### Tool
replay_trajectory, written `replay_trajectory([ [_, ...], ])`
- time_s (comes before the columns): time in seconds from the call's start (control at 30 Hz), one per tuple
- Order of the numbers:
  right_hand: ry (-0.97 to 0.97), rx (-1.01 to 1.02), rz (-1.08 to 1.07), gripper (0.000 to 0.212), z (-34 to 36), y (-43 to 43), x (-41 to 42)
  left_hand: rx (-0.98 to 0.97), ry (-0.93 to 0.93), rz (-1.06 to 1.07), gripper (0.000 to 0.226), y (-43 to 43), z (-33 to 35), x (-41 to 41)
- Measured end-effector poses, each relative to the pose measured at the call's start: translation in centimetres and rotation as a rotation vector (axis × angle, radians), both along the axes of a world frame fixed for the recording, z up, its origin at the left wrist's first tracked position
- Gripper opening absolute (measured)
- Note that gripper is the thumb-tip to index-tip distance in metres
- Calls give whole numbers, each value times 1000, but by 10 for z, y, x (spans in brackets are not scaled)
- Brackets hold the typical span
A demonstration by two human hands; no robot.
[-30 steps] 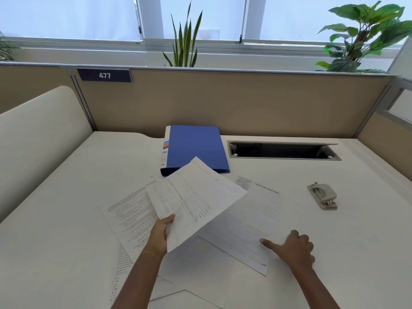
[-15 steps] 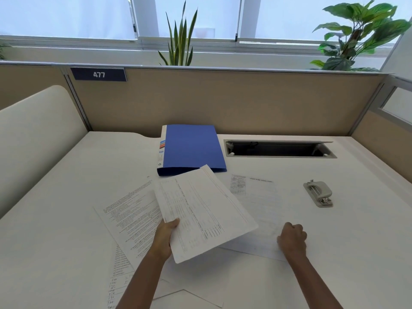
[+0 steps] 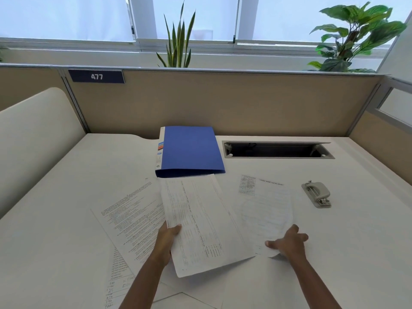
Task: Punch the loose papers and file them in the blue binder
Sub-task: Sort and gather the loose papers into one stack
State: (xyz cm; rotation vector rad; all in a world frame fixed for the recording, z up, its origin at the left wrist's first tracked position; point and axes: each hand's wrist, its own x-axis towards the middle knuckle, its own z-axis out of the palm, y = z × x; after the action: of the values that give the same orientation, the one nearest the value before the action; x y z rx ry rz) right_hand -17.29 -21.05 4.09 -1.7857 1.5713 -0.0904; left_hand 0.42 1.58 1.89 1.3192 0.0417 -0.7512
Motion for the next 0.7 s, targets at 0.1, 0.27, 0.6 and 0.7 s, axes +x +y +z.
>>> replay_trajectory([
  [0.1, -199, -198, 38, 68, 4, 6, -5, 24, -31, -27, 42, 1, -3, -1],
  [0.27, -276, -818, 505, 53, 35, 55, 17, 33, -56, -86, 42, -7, -3, -3],
  [0.6, -207, -813, 975, 49, 17, 126, 34, -16, -87, -178, 26, -24, 12, -13],
  [0.7, -242, -665, 1061, 36, 14, 130, 36, -25, -59, -169, 23, -21, 10, -16],
])
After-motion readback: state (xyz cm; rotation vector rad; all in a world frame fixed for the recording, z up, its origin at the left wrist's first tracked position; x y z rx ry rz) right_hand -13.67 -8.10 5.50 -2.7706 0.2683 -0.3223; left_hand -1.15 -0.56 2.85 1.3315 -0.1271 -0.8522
